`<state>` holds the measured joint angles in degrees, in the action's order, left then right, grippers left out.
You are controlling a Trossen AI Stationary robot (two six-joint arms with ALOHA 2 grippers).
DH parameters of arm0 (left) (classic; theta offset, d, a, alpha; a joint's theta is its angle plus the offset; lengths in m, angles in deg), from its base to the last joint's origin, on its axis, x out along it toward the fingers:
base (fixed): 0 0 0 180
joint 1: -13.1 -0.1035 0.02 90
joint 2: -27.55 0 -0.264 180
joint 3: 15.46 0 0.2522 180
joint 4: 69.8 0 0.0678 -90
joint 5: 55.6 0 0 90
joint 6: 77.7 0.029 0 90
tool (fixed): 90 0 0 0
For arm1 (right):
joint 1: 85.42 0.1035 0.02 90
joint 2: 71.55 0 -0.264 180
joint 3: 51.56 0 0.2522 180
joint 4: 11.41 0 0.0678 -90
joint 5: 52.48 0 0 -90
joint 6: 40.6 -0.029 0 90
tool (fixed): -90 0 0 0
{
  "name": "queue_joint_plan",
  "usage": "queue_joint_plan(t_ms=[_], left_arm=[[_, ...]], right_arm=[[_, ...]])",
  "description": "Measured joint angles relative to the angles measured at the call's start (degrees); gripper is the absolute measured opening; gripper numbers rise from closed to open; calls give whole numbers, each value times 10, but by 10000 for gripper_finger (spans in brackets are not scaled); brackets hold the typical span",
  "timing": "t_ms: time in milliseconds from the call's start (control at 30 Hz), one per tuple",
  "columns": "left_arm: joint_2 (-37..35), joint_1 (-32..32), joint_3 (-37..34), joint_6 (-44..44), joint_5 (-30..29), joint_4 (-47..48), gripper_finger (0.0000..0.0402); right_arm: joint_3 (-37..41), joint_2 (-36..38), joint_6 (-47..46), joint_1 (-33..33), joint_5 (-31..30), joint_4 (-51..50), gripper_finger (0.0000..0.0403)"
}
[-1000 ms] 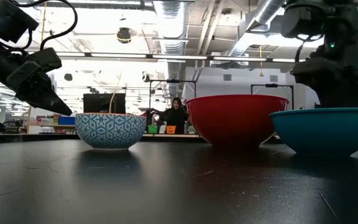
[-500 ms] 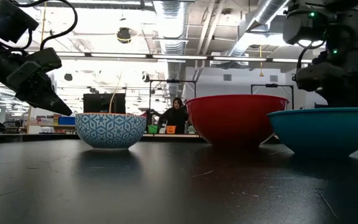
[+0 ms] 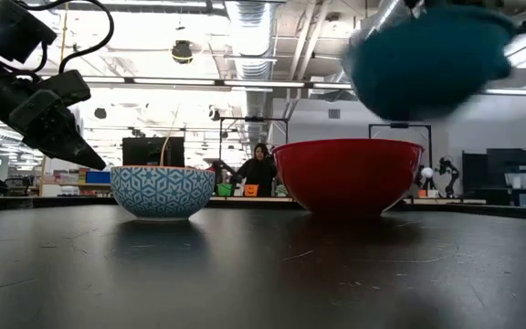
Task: Nest bowls inside each other
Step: Stack the blue bowl on the light green bowl
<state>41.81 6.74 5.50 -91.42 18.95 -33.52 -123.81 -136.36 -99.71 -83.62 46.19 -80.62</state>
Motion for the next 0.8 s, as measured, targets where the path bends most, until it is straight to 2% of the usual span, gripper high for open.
queue_joint_plan(t_ms=[100,200,567,800], left_arm=[[0,0,0,0,0,0,87],[0,0,0,0,0,0,87],[0,0,0,0,0,0,87],[0,0,0,0,0,0,87]], right_arm=[[-48,-3,41,-18,-69,-1,14],[-78,-12,84,-52,-98,3,14],[-90,-110,177,-248,-117,20,14],[-90,-176,211,-328,-100,55,14]])
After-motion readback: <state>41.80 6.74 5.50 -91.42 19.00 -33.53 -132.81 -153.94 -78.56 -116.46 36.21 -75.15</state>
